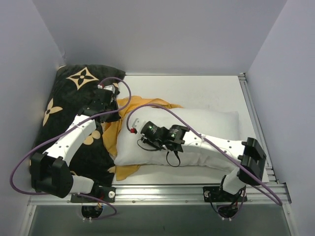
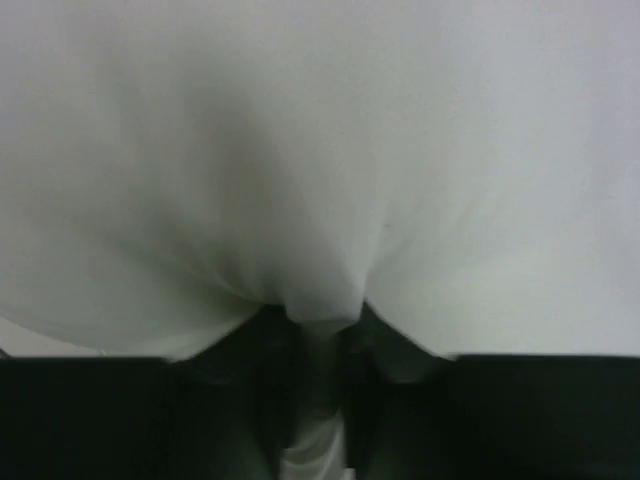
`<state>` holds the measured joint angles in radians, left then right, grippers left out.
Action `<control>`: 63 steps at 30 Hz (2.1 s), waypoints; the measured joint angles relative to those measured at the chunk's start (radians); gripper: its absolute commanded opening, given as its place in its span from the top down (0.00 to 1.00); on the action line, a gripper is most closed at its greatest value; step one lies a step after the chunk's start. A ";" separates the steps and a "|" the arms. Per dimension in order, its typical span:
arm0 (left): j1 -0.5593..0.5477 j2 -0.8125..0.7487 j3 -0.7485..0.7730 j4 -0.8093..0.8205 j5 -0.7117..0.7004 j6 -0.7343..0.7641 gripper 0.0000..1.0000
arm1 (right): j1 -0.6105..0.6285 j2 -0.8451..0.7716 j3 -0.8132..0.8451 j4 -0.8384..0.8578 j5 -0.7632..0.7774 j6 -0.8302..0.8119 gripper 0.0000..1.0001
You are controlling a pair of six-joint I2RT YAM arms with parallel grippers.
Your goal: Remove the pillowcase from the pillow
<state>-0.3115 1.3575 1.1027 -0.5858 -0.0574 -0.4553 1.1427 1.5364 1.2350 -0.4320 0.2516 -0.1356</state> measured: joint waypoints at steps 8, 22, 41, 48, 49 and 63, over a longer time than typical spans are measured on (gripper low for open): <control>0.000 -0.010 0.003 0.017 0.014 -0.004 1.00 | -0.154 0.131 0.206 -0.097 -0.023 0.121 1.00; 0.000 0.040 0.052 0.084 0.019 -0.040 1.00 | -0.547 -0.238 0.410 -0.318 -0.174 0.360 1.00; -0.063 0.249 -0.024 0.261 0.034 -0.166 1.00 | -0.809 -0.282 0.485 -0.318 -0.361 0.573 1.00; -0.185 0.227 -0.137 0.313 0.015 -0.187 1.00 | -0.822 -0.280 0.484 -0.271 -0.221 0.645 1.00; -0.207 0.215 -0.165 0.314 0.015 -0.190 1.00 | -0.822 -0.276 0.477 -0.257 -0.190 0.654 1.00; -0.231 -0.031 -0.235 0.291 -0.009 -0.163 0.78 | -0.927 -0.084 0.127 0.082 -0.061 0.747 1.00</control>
<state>-0.5423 1.3266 0.8673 -0.2947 -0.0666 -0.6178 0.2157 1.4521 1.3617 -0.3496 0.1905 0.6109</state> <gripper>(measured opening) 0.167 0.077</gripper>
